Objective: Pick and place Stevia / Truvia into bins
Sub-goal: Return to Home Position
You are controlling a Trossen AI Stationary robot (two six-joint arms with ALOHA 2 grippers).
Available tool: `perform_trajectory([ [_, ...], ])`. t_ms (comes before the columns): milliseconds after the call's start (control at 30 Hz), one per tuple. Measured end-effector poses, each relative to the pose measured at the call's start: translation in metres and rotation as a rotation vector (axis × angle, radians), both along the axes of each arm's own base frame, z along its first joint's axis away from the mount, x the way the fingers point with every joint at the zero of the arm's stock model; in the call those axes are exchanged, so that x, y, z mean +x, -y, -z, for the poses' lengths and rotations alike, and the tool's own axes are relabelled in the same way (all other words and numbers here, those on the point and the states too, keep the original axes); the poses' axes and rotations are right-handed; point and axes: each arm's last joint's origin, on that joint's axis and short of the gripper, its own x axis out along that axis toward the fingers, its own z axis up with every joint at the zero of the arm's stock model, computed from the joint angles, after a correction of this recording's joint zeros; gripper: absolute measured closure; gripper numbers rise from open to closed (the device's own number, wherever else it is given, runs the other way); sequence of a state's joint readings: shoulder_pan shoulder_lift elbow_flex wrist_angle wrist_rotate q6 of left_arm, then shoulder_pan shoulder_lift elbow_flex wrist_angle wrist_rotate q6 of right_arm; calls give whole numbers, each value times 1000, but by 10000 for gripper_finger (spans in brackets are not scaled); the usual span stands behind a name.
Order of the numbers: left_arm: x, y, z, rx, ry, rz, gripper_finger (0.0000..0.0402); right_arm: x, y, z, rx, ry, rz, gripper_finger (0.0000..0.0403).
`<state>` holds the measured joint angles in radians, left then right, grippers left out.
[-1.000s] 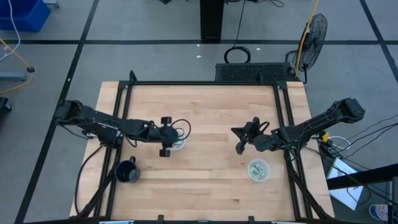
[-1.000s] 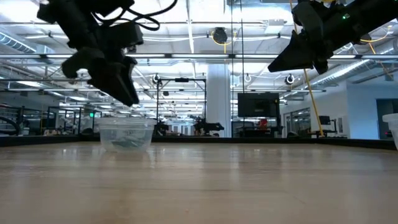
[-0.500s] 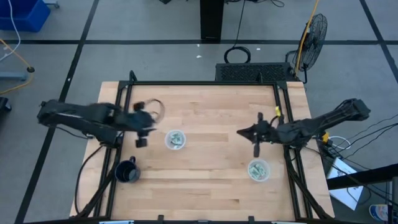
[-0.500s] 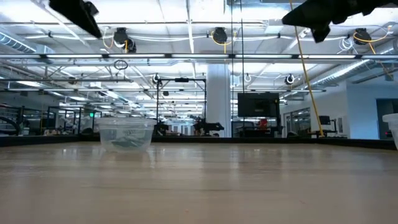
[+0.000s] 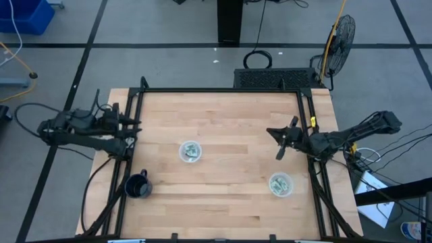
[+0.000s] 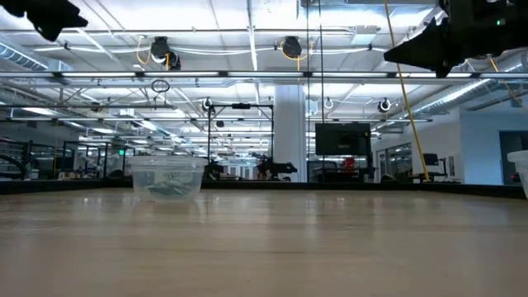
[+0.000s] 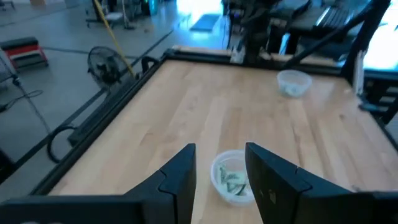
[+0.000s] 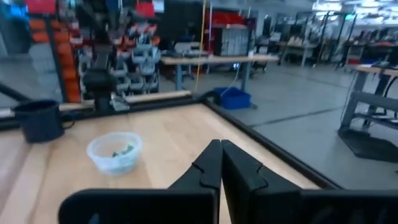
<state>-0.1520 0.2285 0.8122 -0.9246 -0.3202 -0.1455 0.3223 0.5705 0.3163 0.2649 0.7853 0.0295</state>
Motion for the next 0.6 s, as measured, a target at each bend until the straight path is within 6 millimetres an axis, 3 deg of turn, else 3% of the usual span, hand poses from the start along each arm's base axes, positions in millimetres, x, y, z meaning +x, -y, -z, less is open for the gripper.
perform_trajectory([
  [167,-6,-1,23,-36,85,0,256,-9,6,12,6,71,-39,403],
  [300,-13,-1,19,-36,136,46,256,-15,7,23,19,79,-49,403],
  [600,-18,-1,11,-14,255,66,256,-28,12,16,-35,117,-14,403],
])
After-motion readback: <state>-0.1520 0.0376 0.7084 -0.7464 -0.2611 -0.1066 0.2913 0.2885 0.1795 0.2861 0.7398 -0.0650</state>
